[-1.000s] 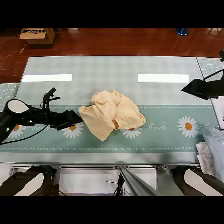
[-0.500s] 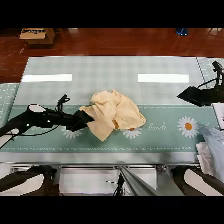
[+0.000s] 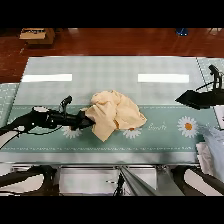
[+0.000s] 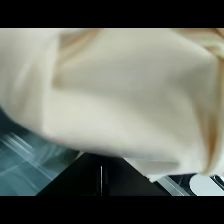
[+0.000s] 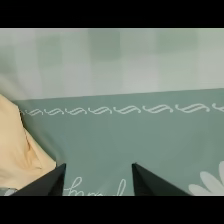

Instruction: Fold the shirts.

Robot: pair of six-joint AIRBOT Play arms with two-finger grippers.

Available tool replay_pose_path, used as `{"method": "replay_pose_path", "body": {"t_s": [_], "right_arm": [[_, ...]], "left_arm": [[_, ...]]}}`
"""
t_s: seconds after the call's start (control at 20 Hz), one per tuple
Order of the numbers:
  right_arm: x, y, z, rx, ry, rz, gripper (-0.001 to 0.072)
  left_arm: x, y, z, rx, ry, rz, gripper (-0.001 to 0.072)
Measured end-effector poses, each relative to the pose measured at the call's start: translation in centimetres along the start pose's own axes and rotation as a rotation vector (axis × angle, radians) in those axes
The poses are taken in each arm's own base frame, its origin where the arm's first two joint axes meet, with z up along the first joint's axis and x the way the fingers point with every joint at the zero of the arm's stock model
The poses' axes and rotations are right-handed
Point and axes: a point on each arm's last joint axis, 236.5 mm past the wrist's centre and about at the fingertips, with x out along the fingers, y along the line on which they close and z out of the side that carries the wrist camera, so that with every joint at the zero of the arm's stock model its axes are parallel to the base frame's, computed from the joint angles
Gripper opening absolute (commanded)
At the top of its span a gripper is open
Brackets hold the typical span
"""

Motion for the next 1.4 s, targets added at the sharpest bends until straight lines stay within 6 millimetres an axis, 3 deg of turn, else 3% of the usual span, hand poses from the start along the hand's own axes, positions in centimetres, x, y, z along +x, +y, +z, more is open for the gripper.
{"method": "replay_pose_path", "body": {"t_s": [0.25, 0.5, 0.8, 0.85, 0.9, 0.95, 1.0, 1.05, 1.15, 1.25, 1.4], "right_arm": [[3.1, 2.5, -3.7, 0.091, 0.056, 0.174, 0.0585], [6.9, 4.0, -8.8, 0.151, 0.143, 0.231, 0.0574], [11.5, 7.4, -10.7, 0.157, 0.132, 0.177, 0.0559], [12.2, 8.2, -11.0, 0.176, 0.133, 0.179, 0.0526], [13.0, 8.9, -11.4, 0.189, 0.139, 0.178, 0.0406], [13.8, 9.4, -11.7, 0.198, 0.139, 0.174, 0.0179], [14.5, 9.9, -11.9, 0.218, 0.136, 0.173, 0.0026], [14.9, 10.4, -11.9, 0.227, 0.130, 0.179, 0.0026], [14.9, 11.6, -11.0, 0.209, 0.093, 0.201, 0.0025], [12.9, 13.8, -8.6, 0.157, 0.023, 0.265, 0.0025], [6.2, 17.2, -3.8, 0.016, -0.132, 0.356, 0.0025]], "left_arm": [[-1.4, -2.6, -0.6, 0.067, 0.003, -0.064, 0.0022], [-2.1, -3.6, -0.9, 0.097, 0.002, -0.086, 0.0022], [-2.3, -4.3, -1.6, 0.124, 0.023, -0.109, 0.0022], [-2.4, -4.4, -1.7, 0.128, 0.025, -0.110, 0.0022], [-2.4, -4.5, -1.6, 0.135, 0.024, -0.112, 0.0022], [-2.5, -4.7, -1.5, 0.142, 0.021, -0.114, 0.0022], [-2.6, -5.0, -1.3, 0.152, 0.018, -0.117, 0.0021], [-2.8, -5.5, -1.0, 0.175, 0.010, -0.121, 0.0021], [-3.8, -7.5, 0.0, 0.254, -0.022, -0.139, 0.0021], [-5.9, -10.9, 1.8, 0.362, -0.099, -0.170, 0.0021], [-12.6, -18.5, 4.7, 0.564, -0.313, -0.225, 0.0021]]}}
